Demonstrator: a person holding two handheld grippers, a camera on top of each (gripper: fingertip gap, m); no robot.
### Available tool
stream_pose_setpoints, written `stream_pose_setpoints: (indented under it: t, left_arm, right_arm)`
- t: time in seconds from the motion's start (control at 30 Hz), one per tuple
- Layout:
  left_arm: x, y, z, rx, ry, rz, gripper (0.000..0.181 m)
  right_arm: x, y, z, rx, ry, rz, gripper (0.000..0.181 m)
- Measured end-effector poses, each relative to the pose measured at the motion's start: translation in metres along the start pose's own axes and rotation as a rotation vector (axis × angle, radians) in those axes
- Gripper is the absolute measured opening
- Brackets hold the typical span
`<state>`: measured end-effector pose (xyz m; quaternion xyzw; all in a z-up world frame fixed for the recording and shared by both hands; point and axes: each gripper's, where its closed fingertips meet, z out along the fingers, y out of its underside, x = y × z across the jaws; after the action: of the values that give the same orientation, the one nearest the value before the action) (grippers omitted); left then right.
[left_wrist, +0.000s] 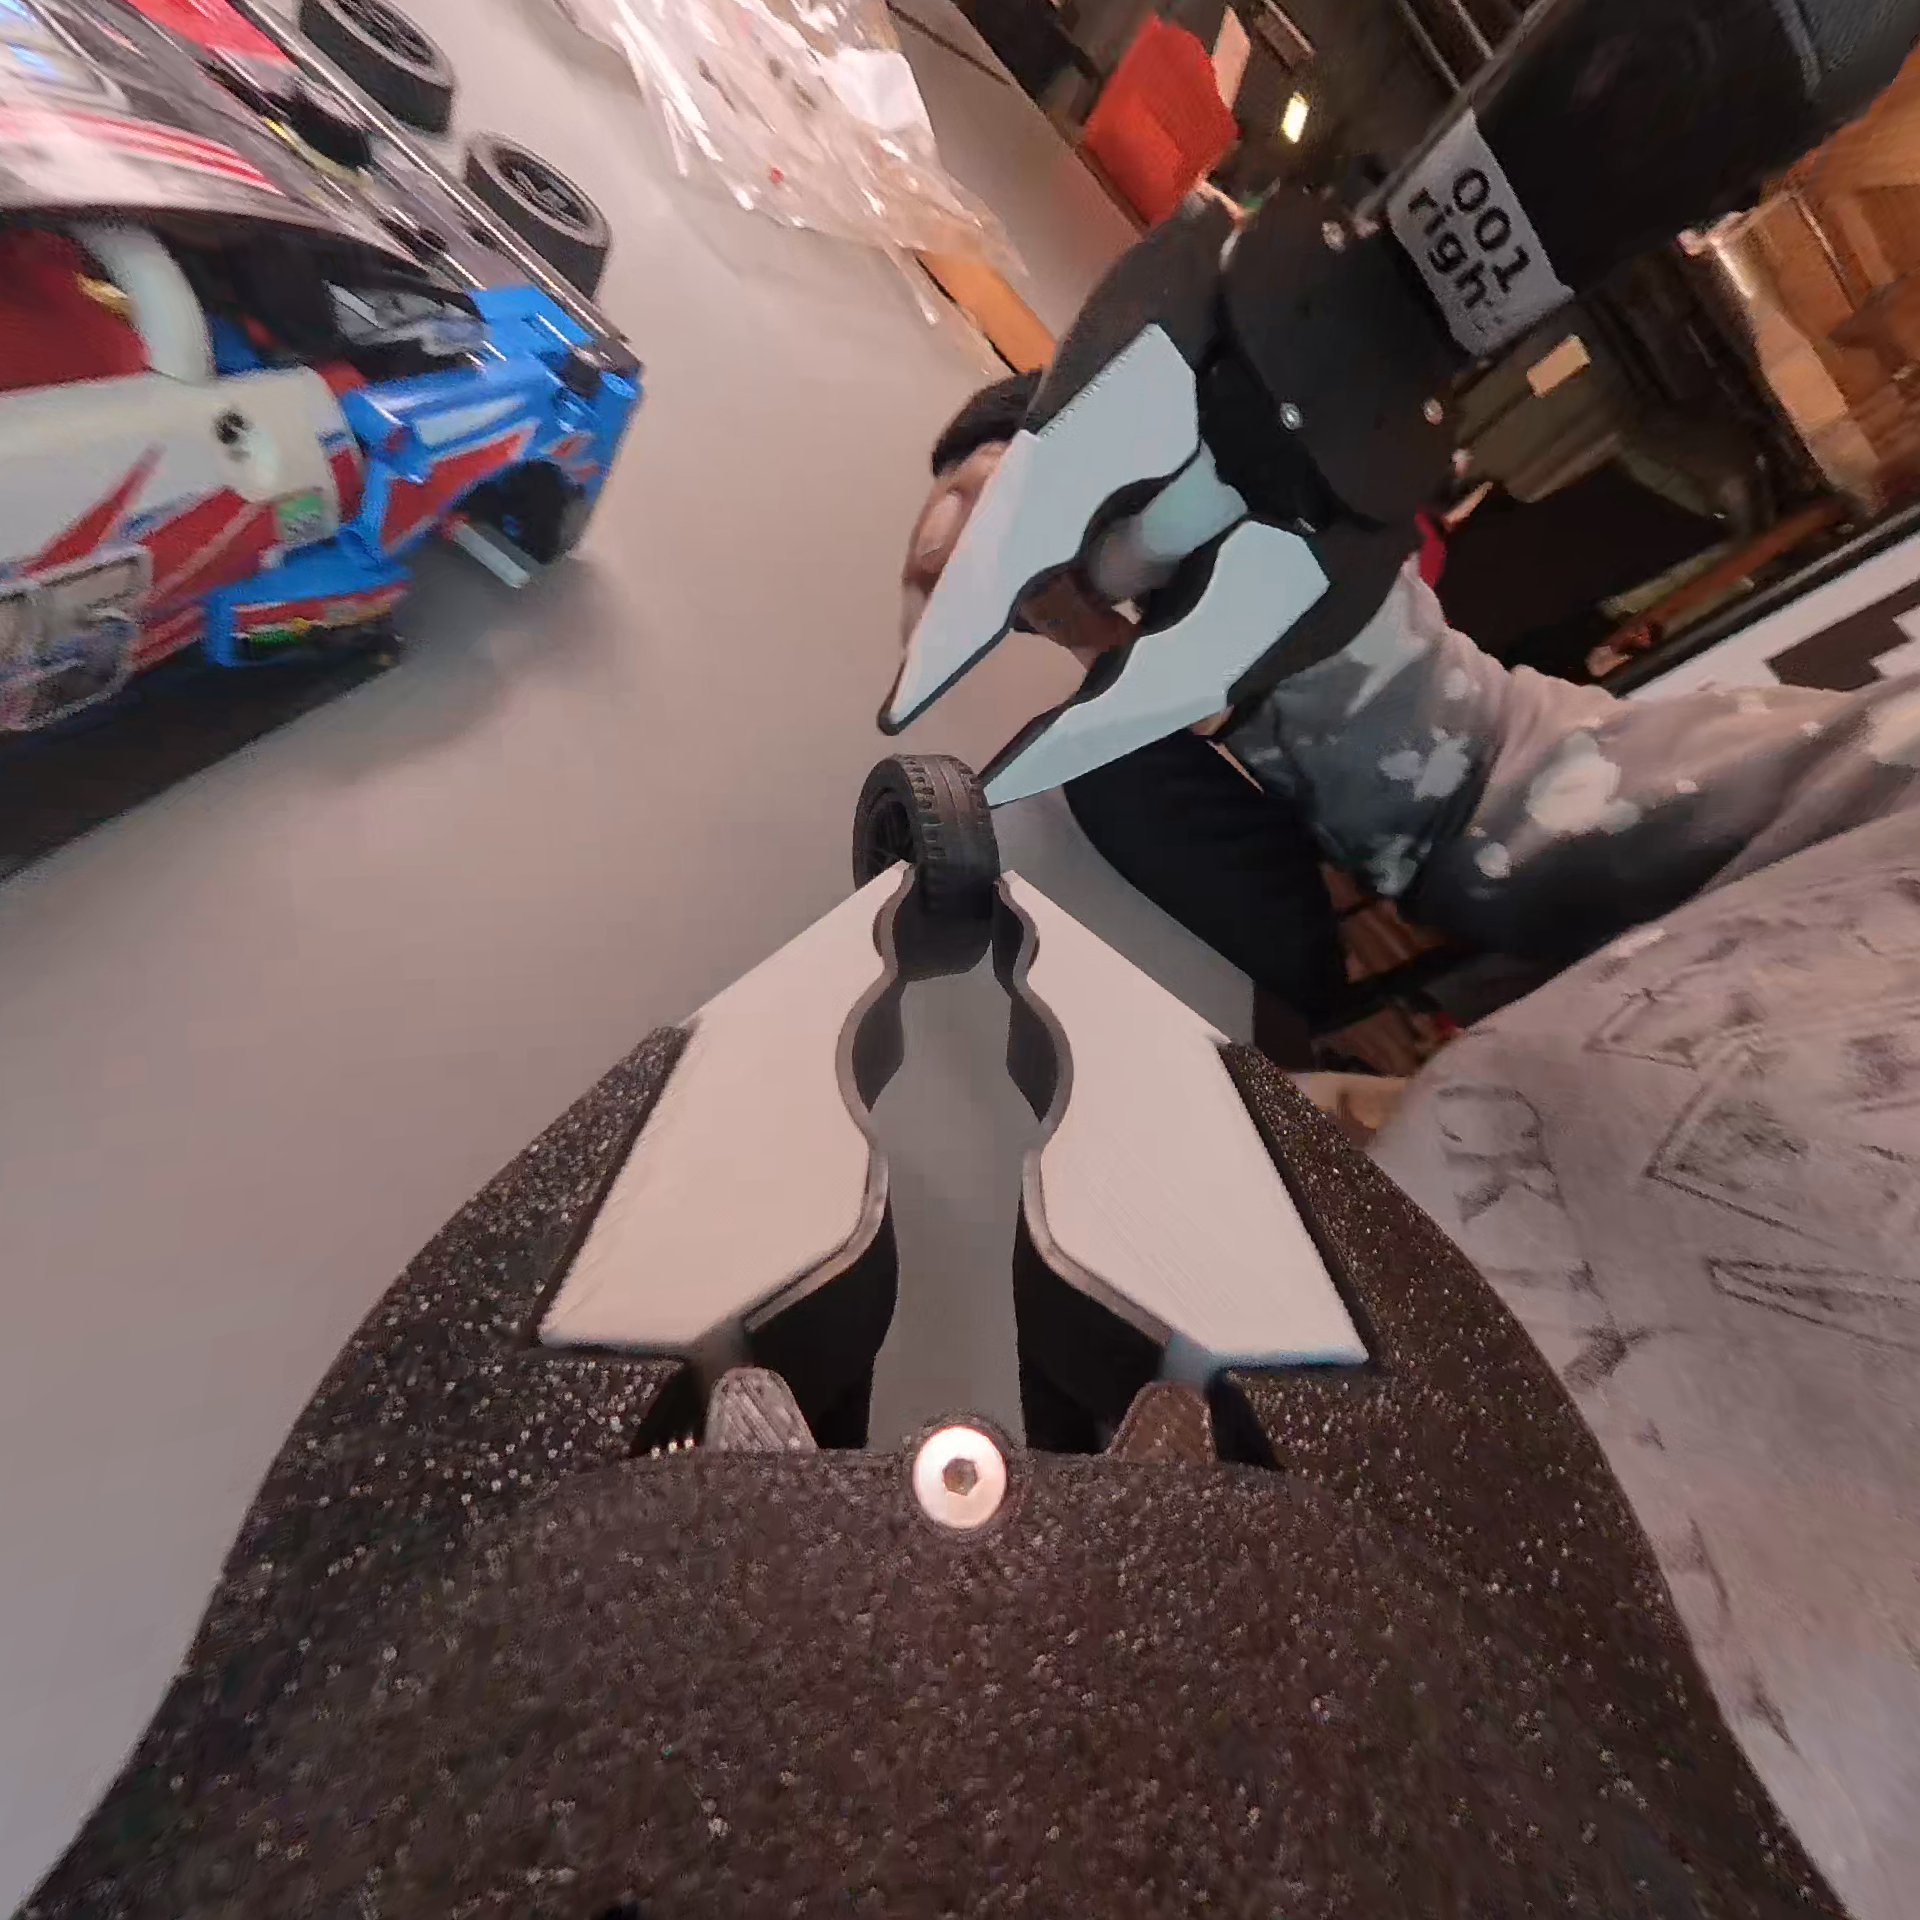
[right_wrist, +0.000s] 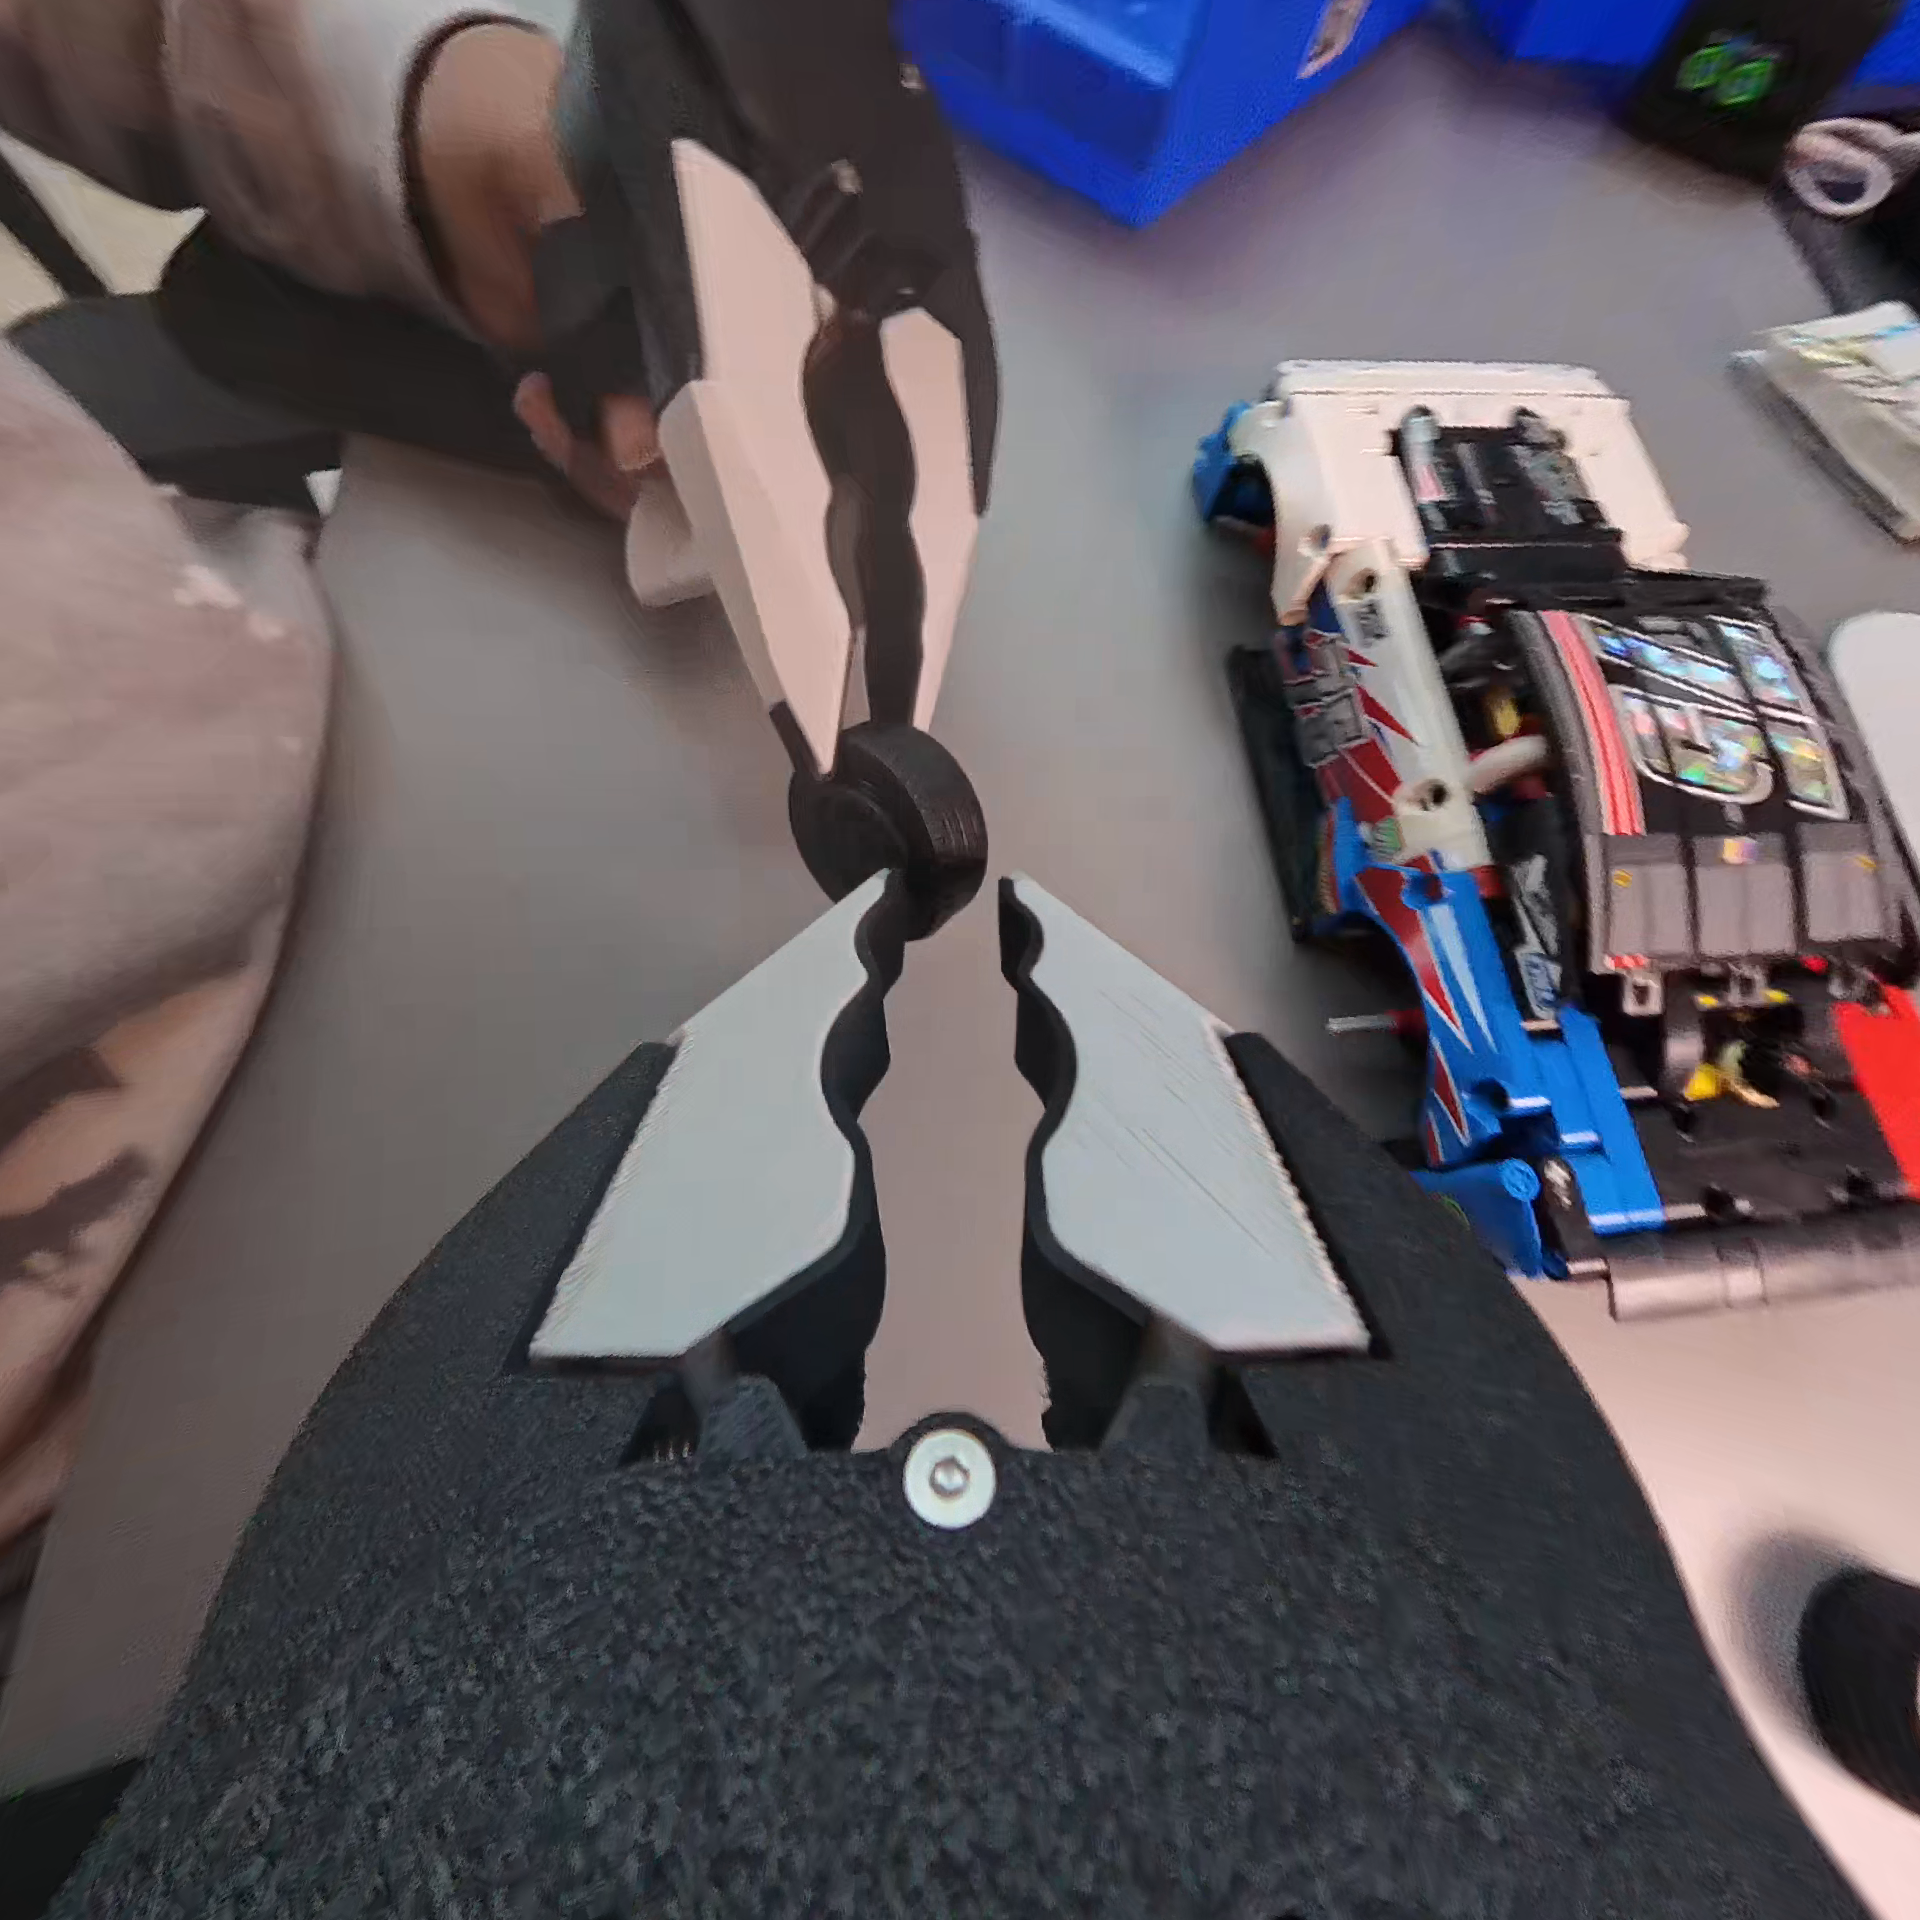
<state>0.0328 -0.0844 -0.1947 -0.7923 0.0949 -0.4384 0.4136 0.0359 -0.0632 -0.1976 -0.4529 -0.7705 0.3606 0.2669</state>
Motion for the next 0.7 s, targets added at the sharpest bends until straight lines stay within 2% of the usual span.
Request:
stream_pose_setpoints:
  t: [0.03, 0.2, 0.33, 0.43, 0.57, 0.7]
  left_arm:
    - [-0.005, -0.005, -0.002, 0.024, -0.037, 0.014, 0.011]
    - [-0.013, -0.032, -0.007, 0.134, -0.140, 0.101, 0.011]
    - [-0.002, -0.055, -0.009, 0.217, -0.200, 0.294, 0.011]
    - [0.005, -0.064, -0.012, 0.250, -0.281, 0.474, 0.012]
    - [0.011, -0.067, -0.016, 0.272, -0.390, 0.646, 0.012]
    - [0.017, -0.067, -0.020, 0.291, -0.405, 0.709, 0.011]
  right_arm:
    - [0.005, -0.002, -0.002, 0.030, 0.046, 0.048, 0.016]
    - [0.005, -0.020, -0.004, 0.230, 0.092, 0.341, 0.016]
    - [0.018, -0.038, -0.011, 0.389, 0.048, 0.571, 0.014]
    - [0.021, -0.055, -0.021, 0.518, -0.044, 0.694, 0.010]
    - [0.022, -0.064, -0.025, 0.581, -0.089, 0.736, 0.005]
    - [0.018, -0.069, -0.027, 0.613, -0.114, 0.750, 0.004]
